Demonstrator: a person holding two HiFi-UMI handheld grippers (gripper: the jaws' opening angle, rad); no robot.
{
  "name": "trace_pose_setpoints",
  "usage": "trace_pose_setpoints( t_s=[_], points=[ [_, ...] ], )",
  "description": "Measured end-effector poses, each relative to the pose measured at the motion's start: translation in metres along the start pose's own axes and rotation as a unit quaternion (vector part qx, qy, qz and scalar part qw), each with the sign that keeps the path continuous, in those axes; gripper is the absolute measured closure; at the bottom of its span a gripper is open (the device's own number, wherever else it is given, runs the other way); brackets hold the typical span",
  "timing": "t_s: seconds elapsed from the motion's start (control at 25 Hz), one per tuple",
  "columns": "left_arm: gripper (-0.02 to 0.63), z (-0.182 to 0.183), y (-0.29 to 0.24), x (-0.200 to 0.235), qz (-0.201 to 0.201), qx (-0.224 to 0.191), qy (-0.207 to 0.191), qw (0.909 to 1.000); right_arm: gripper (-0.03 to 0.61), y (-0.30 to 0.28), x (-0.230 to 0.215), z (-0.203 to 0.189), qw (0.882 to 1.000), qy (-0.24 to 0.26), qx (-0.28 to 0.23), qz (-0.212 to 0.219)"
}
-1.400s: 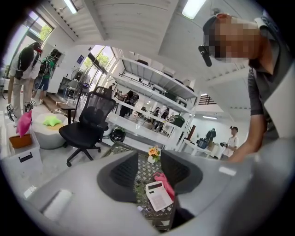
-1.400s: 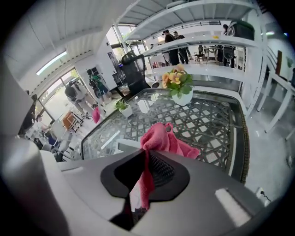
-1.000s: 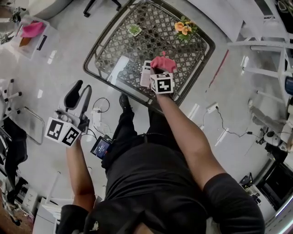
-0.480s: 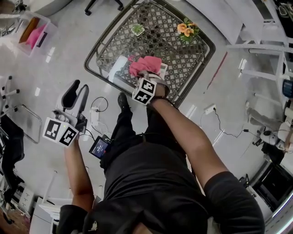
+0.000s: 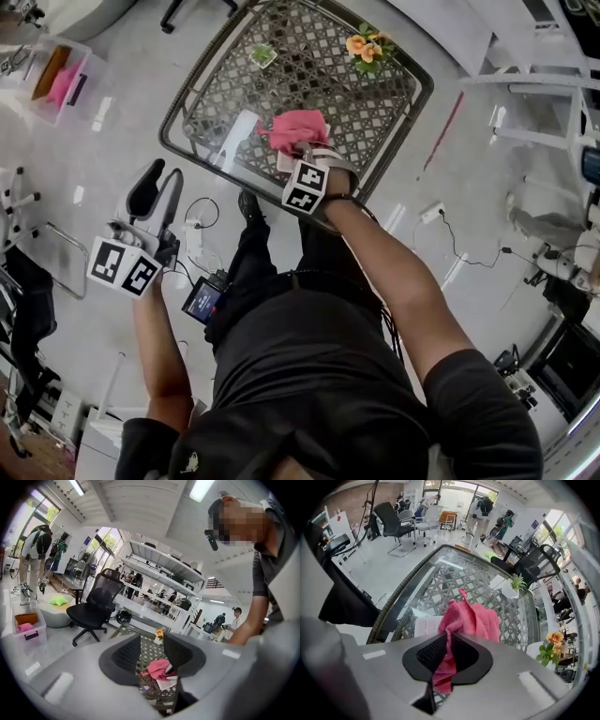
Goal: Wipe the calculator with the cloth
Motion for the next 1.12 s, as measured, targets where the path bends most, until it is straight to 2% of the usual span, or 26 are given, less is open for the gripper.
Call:
trace_pose_setpoints(
  t_s=[0.4,0.48,0.56,0.6,0.64,0.68,0.76,0.8,0.84,0.88,0.92,1.12],
  points=[
    [0.425,0.003,-0.038,-0.03,-0.026,0.012,-0.009,0.9995,0.551,0.01,-0.01,-0.057,0.997,-0.072,0.013,0.0],
    [0.425,0.004,-0.046,-0.035,-0.031,0.014,-0.011,0.9993,0.551,0.01,-0.012,-0.07,0.994,-0.11,0.018,0.007],
    [0.425,0.005,-0.053,-0.04,-0.036,0.016,-0.013,0.9991,0.551,0.011,-0.016,-0.083,0.984,-0.176,0.017,0.015],
    [0.425,0.005,-0.056,-0.042,-0.038,0.016,-0.013,0.999,0.551,0.014,-0.02,-0.088,0.974,-0.225,0.007,0.015],
    [0.425,0.005,-0.058,-0.044,-0.04,0.016,-0.014,0.999,0.551,0.02,-0.026,-0.093,0.958,-0.286,-0.013,0.013],
    [0.425,0.005,-0.06,-0.046,-0.042,0.016,-0.014,0.9989,0.551,0.027,-0.033,-0.097,0.933,-0.357,-0.041,0.009],
    [0.425,0.005,-0.061,-0.047,-0.044,0.017,-0.015,0.9988,0.551,0.042,-0.043,-0.103,0.868,-0.487,-0.096,0.005],
    [0.425,0.005,-0.061,-0.047,-0.045,0.017,-0.014,0.9987,0.551,0.045,-0.044,-0.105,0.842,-0.528,-0.113,0.006],
    [0.425,0.004,-0.06,-0.047,-0.045,0.018,-0.013,0.9988,0.551,0.046,-0.043,-0.105,0.825,-0.551,-0.122,0.009],
    [0.425,0.003,-0.059,-0.046,-0.044,0.019,-0.011,0.9988,0.551,0.045,-0.04,-0.104,0.817,-0.562,-0.125,0.011],
    [0.425,0.002,-0.058,-0.045,-0.044,0.019,-0.01,0.9988,0.551,0.043,-0.038,-0.102,0.814,-0.567,-0.125,0.014],
    [0.425,-0.001,-0.047,-0.036,-0.037,0.017,-0.006,0.9992,0.551,0.028,-0.031,-0.088,0.814,-0.568,-0.115,0.021]
  ],
)
Point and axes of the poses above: the fingertips, and each gripper's own axes: y backward along the fingers, x to its left, z out of its top, the point moved 7 cm from there along y, backward along the fingers, and after that the axes turned 1 degree about -z, right-handed, at the moved point
